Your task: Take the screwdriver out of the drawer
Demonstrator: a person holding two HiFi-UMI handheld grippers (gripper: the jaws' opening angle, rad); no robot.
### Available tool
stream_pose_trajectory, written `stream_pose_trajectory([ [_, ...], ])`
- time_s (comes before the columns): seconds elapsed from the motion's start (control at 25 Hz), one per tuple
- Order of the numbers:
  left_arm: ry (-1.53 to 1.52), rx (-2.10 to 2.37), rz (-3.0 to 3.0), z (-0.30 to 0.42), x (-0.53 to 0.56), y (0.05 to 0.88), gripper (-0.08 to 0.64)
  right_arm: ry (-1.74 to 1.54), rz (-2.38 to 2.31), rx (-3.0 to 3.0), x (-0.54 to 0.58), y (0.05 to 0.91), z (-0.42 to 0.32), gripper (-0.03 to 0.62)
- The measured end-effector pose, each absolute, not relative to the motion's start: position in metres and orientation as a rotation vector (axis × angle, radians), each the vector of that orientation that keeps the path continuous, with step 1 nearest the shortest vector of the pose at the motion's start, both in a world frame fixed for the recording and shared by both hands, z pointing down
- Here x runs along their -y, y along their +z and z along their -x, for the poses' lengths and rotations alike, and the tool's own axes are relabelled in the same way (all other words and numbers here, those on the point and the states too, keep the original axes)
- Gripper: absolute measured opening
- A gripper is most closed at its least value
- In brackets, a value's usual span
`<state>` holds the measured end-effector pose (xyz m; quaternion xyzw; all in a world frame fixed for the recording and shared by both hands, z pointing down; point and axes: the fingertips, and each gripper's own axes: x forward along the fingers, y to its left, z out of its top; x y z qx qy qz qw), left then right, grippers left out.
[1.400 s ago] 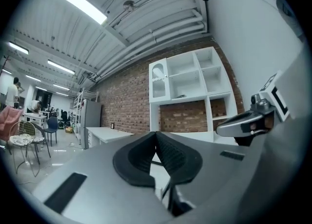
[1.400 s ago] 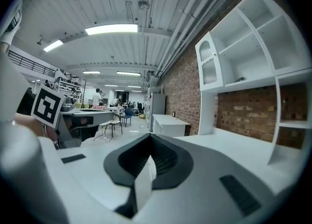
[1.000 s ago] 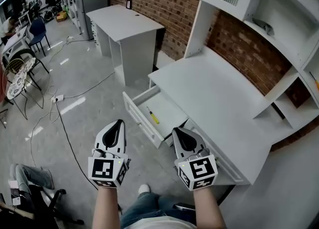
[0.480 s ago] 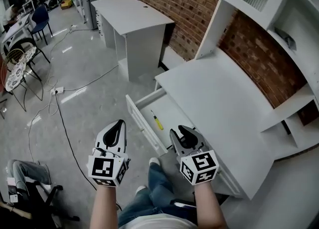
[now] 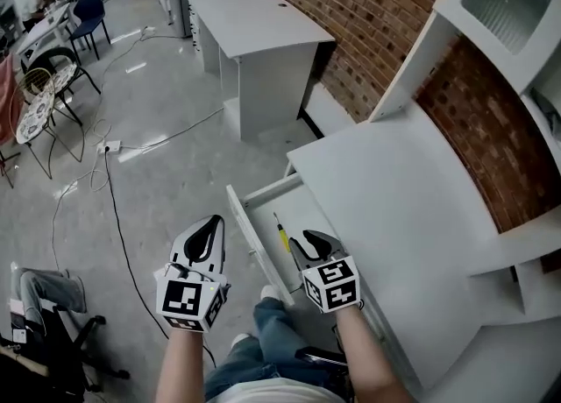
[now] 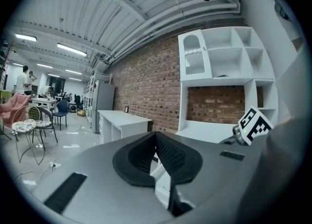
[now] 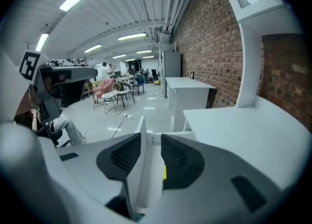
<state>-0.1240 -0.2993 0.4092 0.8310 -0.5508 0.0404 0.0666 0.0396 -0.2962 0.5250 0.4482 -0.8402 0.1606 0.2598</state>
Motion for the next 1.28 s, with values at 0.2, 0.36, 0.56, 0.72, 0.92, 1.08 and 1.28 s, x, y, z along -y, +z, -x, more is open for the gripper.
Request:
stream_pose_trajectory([
  [0.2, 0.200, 1.668, -2.424, 0.126, 0.333, 0.446, 0.014, 0.510, -1.088, 2.147, 0.335, 0.607, -0.038, 0.125],
  [0.36, 0.251, 1.663, -2.374, 0.128, 0.355, 0.477, 0.014, 0.582, -1.039, 2.055, 0.359, 0.673, -0.041, 0.118],
  [0.56, 0.297, 1.664, -2.297, 0.135, 0.369, 0.516, 0.014, 0.693, -0.970, 1.928, 0.365, 0.753, -0.047, 0.118],
  [0.72, 0.322, 1.652, -2.260, 0.136, 0.375, 0.532, 0.014, 0.756, -0.917, 1.854, 0.364, 0.794, -0.048, 0.118],
  [0.92, 0.338, 1.621, -2.240, 0.128, 0.379, 0.551, 0.014, 0.751, -0.884, 1.785, 0.369, 0.828, -0.049, 0.118],
  [1.08, 0.352, 1.622, -2.228, 0.127, 0.379, 0.558, 0.014, 0.706, -0.872, 1.795, 0.376, 0.830, -0.050, 0.085],
  [1.28, 0.354, 1.612, -2.246, 0.120, 0.377, 0.548, 0.014, 0.727, -0.878, 1.803, 0.374, 0.821, -0.052, 0.075],
])
